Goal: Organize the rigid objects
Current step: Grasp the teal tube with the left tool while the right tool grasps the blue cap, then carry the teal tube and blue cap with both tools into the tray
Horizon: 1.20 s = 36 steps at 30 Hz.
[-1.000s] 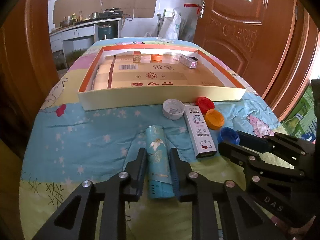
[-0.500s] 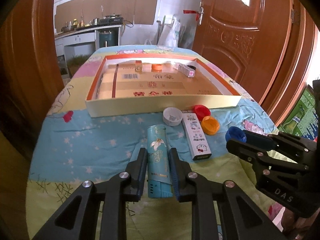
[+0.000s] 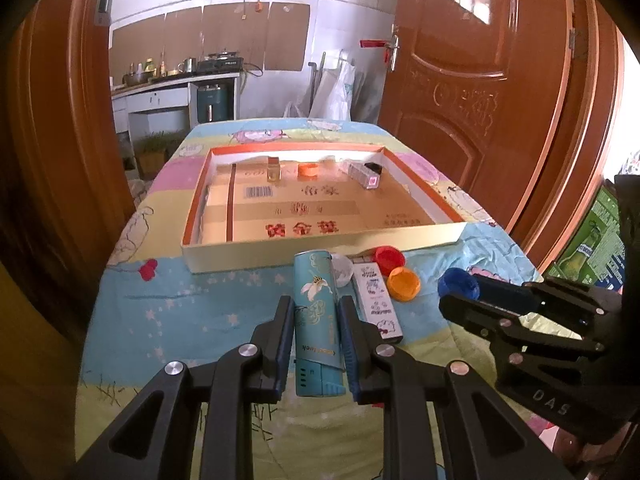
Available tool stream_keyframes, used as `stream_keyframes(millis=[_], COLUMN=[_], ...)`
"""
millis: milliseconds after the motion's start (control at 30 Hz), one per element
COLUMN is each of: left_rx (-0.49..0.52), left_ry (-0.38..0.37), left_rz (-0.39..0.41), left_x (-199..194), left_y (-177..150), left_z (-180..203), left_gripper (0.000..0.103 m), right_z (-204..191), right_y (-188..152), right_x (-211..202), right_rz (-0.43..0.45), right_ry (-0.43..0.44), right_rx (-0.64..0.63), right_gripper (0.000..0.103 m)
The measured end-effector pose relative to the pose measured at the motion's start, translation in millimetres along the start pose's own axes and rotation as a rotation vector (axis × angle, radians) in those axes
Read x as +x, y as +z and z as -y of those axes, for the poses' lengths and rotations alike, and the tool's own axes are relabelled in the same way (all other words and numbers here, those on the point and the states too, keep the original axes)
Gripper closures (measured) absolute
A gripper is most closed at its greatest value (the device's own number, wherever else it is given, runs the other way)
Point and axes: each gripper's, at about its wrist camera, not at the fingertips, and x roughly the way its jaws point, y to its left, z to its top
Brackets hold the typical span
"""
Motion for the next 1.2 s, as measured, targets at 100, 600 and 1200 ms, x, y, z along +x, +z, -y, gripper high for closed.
stream_keyframes(millis=[100,600,1200], left_rx=[0.006,-0.007,-0.026], left_ry=[0.001,0.022,0.056], left_rz=[0.011,0.059,0.075], left_x=[-3.2,-7.6,11.9], left_y=[4.1,28.7,56.4], left_z=[1.2,-6.9,-20.2], left_gripper=[0.08,0.08,0.08], right_z=[-1.1,-0.1,7.4], right_y=[2.1,19.2,42.9], right_x=[-3.6,-6.2,12.9], right_rz=[0.009,0.03,0.03], right_ry=[0.004,0.019,0.04], right_rx=[-0.002,0.001,-0.001], right_gripper=[0.072,0.072,0.072])
